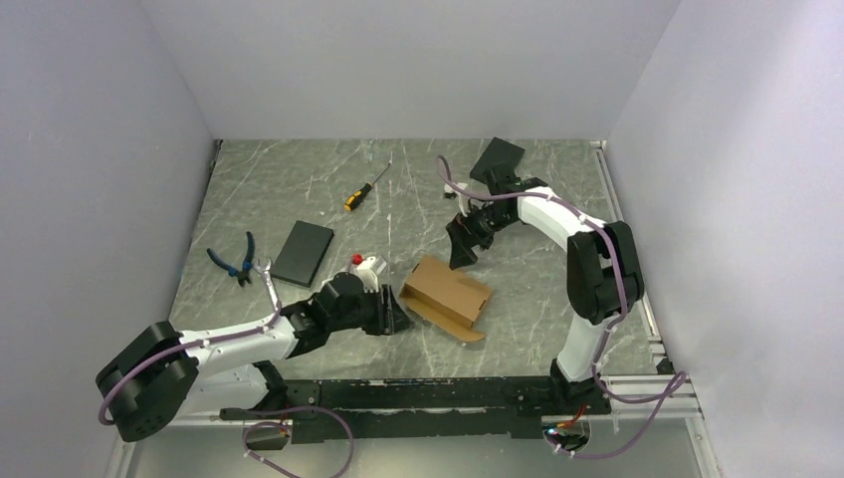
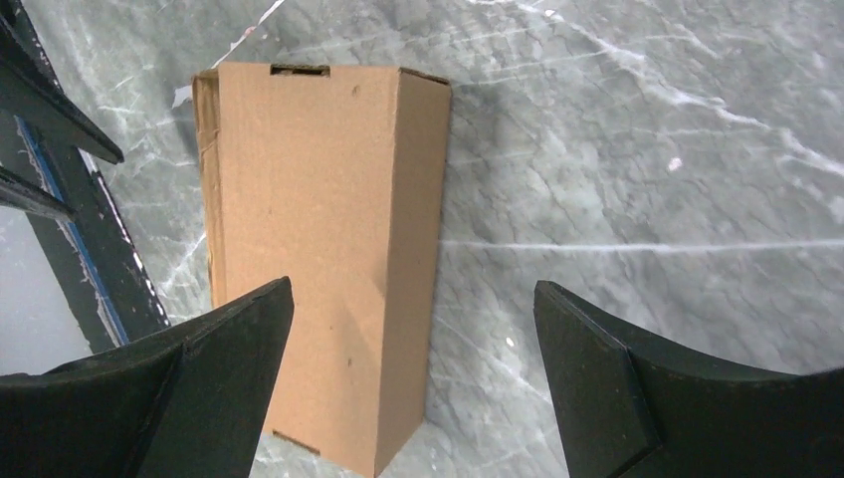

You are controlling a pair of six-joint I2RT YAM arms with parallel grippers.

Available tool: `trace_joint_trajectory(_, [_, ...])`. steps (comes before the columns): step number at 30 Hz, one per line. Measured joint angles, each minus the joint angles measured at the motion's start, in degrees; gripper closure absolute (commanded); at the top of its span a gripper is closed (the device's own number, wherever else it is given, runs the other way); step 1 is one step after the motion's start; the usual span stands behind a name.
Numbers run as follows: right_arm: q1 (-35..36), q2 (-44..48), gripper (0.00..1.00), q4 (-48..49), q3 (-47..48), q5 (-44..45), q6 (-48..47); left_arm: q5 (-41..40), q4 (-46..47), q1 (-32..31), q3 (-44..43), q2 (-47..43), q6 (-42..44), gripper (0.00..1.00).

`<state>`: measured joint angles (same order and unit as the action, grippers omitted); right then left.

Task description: Fold the paper box

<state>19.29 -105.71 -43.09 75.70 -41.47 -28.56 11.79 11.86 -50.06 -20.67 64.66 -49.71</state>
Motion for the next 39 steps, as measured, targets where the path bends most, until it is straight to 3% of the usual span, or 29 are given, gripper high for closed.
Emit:
trace_joint_trajectory(7, [-3.32,9.38,0.14,1.18,-5.4,-0.15,-3.69,-0.17,0.28,-0.28,-5.7,0.11,-2.23,0.8])
trace_joint_trajectory(12, [-5.97,13.86,0.3,2.12,-9.05,-2.71,-8.35,-1.11,1.2,-0.28,-12.15,5.25,-4.52,1.0])
trace_joint_trajectory(21, [-6.45,13.77,0.36,3.48,-11.56,-3.96,-11.08,-4.9,-4.87,-0.28,-19.08,18.67,-12.24,1.0])
trace_joint_trajectory(31, [-6.45,11.19,0.43,6.01,-11.61,-1.77,-9.55,-7.17,-11.1,-0.92,-21.07,22.14,-16.44,1.0])
trace_joint_trajectory(39, [-5.51,10.03,0.44,6.14,-11.61,-0.9,-8.9,-8.94,-13.68,0.42,-25.24,26.77,-15.43,1.0])
